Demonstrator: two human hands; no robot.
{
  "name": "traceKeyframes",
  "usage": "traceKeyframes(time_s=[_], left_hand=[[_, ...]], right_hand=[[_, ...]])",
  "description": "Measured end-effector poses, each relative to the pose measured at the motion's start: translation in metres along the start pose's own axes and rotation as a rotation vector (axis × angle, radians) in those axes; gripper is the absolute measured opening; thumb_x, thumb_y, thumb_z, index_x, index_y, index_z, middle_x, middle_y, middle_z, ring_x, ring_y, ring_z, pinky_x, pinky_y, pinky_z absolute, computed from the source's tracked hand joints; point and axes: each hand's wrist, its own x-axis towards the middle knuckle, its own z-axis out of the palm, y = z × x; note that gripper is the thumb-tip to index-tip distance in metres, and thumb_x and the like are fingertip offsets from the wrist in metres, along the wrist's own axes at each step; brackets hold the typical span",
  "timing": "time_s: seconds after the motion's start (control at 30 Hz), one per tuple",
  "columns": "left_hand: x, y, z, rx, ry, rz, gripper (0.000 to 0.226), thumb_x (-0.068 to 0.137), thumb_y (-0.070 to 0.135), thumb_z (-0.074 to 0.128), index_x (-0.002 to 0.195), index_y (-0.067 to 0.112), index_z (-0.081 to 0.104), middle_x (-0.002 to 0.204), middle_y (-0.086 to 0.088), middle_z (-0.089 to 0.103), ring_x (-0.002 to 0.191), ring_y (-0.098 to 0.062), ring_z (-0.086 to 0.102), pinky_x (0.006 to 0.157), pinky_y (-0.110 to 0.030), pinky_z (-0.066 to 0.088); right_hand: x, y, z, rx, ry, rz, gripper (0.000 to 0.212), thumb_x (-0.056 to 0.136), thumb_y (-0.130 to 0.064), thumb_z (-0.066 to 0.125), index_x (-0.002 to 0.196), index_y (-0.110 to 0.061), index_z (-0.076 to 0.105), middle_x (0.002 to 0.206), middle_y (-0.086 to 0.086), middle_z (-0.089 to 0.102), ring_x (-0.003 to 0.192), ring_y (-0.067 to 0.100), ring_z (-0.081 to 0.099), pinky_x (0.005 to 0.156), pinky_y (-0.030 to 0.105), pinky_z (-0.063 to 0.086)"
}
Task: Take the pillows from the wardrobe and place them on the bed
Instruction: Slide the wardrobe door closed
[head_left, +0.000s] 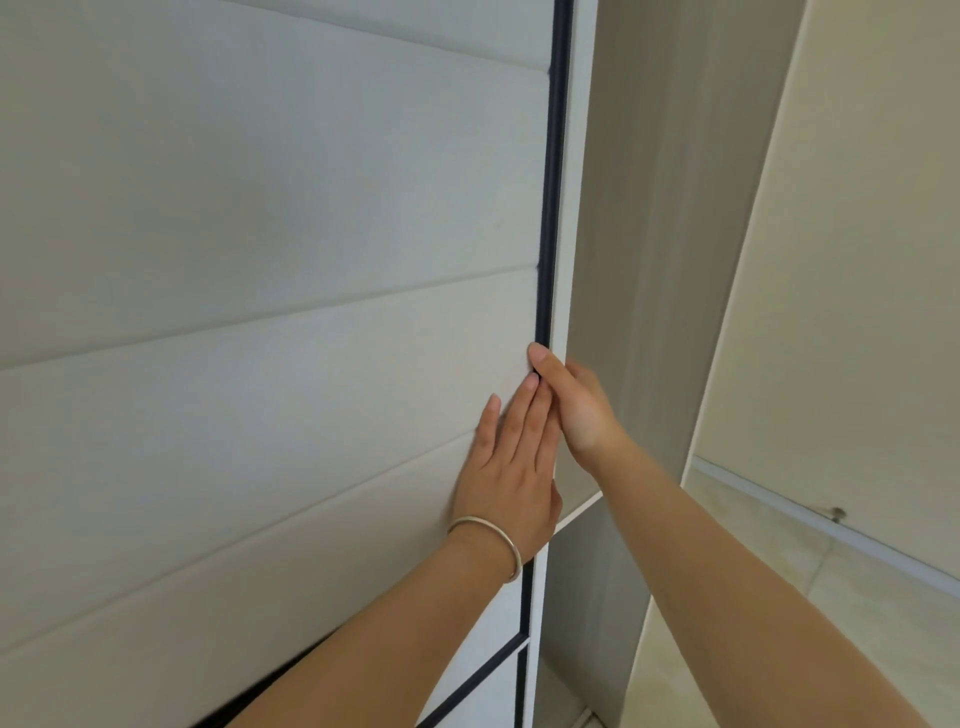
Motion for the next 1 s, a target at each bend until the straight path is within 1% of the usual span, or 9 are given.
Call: traceKeyframes(time_s=[0.13,0.27,0.4,0.47,0.57,0.73,0.8,0.87,1.0], left_hand=[[0.024,0.022,0.012,0.009,-0.009,0.010,0.098,0.073,0.042,0.059,0.140,-0.004,0.005,0.154,-0.011,0.023,0.143,-0.024,0.009,0.116,-0.047,-0.011],[0.049,0.044,0.027,0.020,-0.007,0.011,0.094,0.073,0.039,0.058,0.142,-0.003,0.011,0.154,-0.011,0.022,0.144,-0.027,0.007,0.116,-0.047,-0.010],[0.073,0.068,0.044,-0.004,0.004,-0.009,0.095,0.073,0.038,0.058,0.142,-0.003,0.008,0.154,-0.011,0.020,0.144,-0.027,0.002,0.117,-0.048,-0.010],[0.084,0.078,0.052,0.005,0.009,-0.004,0.095,0.074,0.039,0.056,0.142,-0.003,0.005,0.154,-0.011,0.018,0.144,-0.027,0.001,0.117,-0.048,-0.009],[0.099,0.092,0.060,0.035,-0.004,0.023,0.091,0.077,0.039,0.050,0.142,-0.003,0.003,0.155,-0.012,0.016,0.145,-0.029,0.002,0.116,-0.048,-0.009],[0.120,0.111,0.074,0.022,-0.003,0.028,0.083,0.081,0.038,0.042,0.143,-0.002,0.004,0.154,-0.014,0.008,0.145,-0.029,0.002,0.116,-0.049,-0.011],[0.128,0.118,0.078,0.017,-0.003,0.035,0.082,0.082,0.038,0.043,0.143,-0.001,0.005,0.154,-0.016,0.006,0.145,-0.028,0.001,0.116,-0.049,-0.012],[0.135,0.124,0.081,0.024,-0.005,0.038,0.082,0.084,0.039,0.041,0.144,-0.001,0.002,0.155,-0.018,0.002,0.145,-0.030,-0.002,0.115,-0.050,-0.013],[0.147,0.134,0.088,0.019,0.009,0.035,0.088,0.086,0.039,0.037,0.143,-0.003,-0.015,0.154,-0.022,-0.012,0.145,-0.032,-0.009,0.114,-0.050,-0.015]], right_hand=[[0.019,0.003,-0.030,-0.009,-0.017,0.001,0.047,0.069,-0.055,0.065,0.079,-0.010,0.052,0.073,0.007,0.052,0.070,0.015,0.055,0.070,0.028,0.046],[0.044,0.010,-0.061,-0.021,0.006,-0.046,0.036,0.088,-0.034,0.060,0.061,-0.018,0.043,0.050,-0.014,0.046,0.049,0.002,0.048,0.054,0.015,0.043],[0.065,0.013,-0.093,-0.055,0.007,-0.083,0.029,0.091,-0.025,0.057,0.065,-0.016,0.049,0.053,-0.012,0.052,0.049,-0.002,0.052,0.052,0.010,0.045],[0.073,0.014,-0.107,-0.080,0.018,-0.110,0.027,0.090,-0.029,0.058,0.072,-0.009,0.055,0.061,-0.007,0.059,0.058,0.003,0.057,0.056,0.013,0.047],[0.080,0.018,-0.125,-0.163,0.078,-0.182,0.049,0.086,-0.040,0.059,0.084,0.008,0.053,0.074,0.011,0.055,0.068,0.017,0.052,0.060,0.021,0.046],[0.091,0.020,-0.149,-0.309,0.195,-0.240,0.045,0.089,-0.038,0.057,0.069,0.001,0.048,0.062,0.008,0.048,0.057,0.014,0.043,0.051,0.016,0.039],[0.097,0.023,-0.158,-0.388,0.237,-0.273,0.049,0.089,-0.041,0.054,0.069,0.004,0.048,0.062,0.009,0.049,0.056,0.014,0.044,0.051,0.018,0.039],[0.102,0.025,-0.166,-0.458,0.269,-0.308,0.046,0.091,-0.039,0.052,0.063,-0.004,0.044,0.058,0.004,0.047,0.054,0.013,0.042,0.052,0.020,0.039],[0.107,0.027,-0.178,-0.617,0.369,-0.401,0.038,0.092,-0.037,0.051,0.065,-0.011,0.045,0.060,0.002,0.049,0.055,0.016,0.045,0.055,0.030,0.042]])
